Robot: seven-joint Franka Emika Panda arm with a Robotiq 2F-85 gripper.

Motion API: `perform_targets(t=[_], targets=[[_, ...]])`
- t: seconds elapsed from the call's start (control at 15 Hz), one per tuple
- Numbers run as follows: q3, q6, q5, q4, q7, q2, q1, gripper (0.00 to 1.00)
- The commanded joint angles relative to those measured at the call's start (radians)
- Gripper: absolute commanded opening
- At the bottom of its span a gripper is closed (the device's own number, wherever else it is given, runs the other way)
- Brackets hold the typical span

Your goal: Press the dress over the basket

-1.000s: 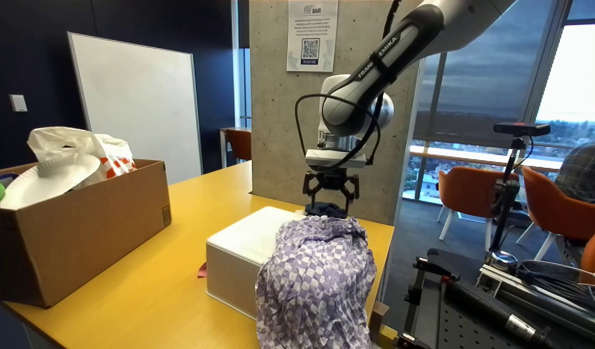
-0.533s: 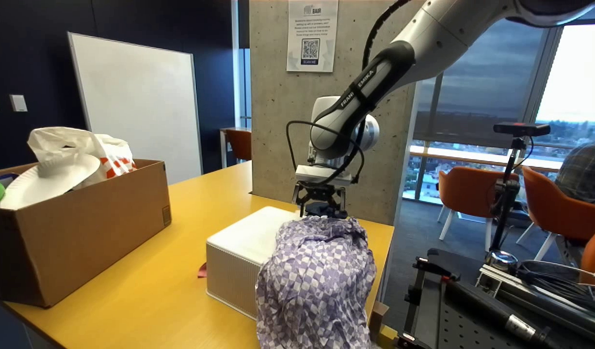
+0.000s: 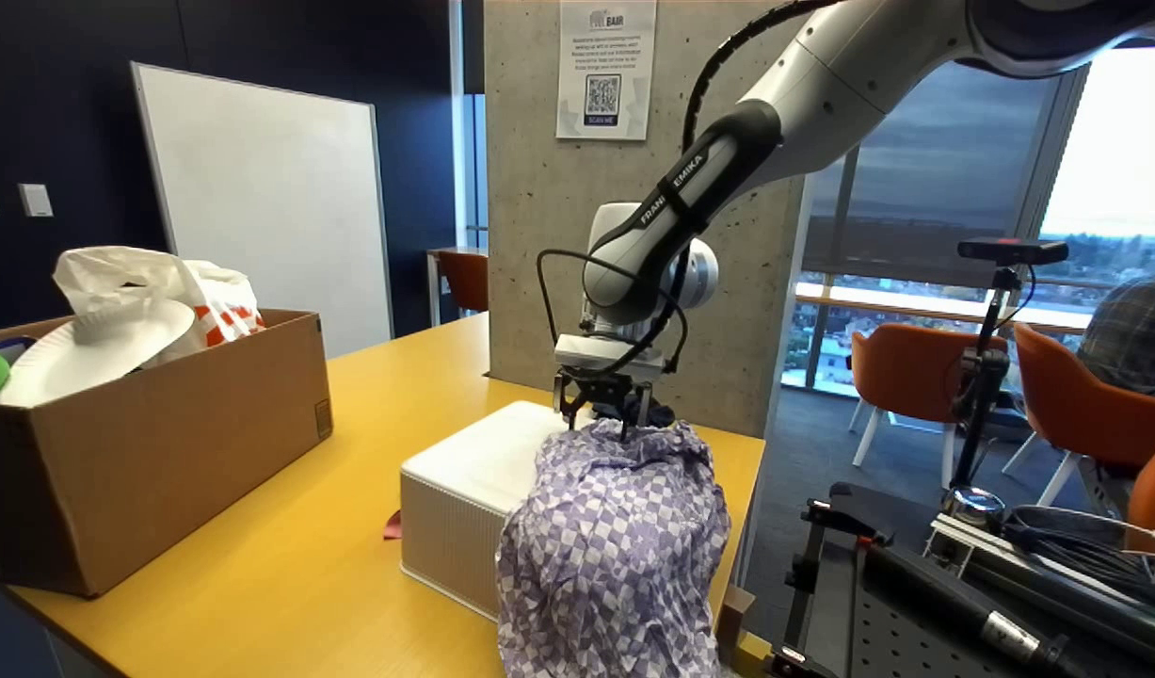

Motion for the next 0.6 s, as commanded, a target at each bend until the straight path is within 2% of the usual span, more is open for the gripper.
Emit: perform_targets(t=[0.0,0.4,0.47,0.53], targets=[[0.012,0.011,0.037,0.009,-0.032,0.004,-0.014,0.49],[-0.007,-0.034,0.013,0.081,-0.029,0.032,-0.011,0.05],[-0.012,-0.05,0.009,0.105,-0.029,0.042,-0.012,0.0],[-0.016,-0.066,0.004,0.13,-0.029,0.053,-0.012,0.0]])
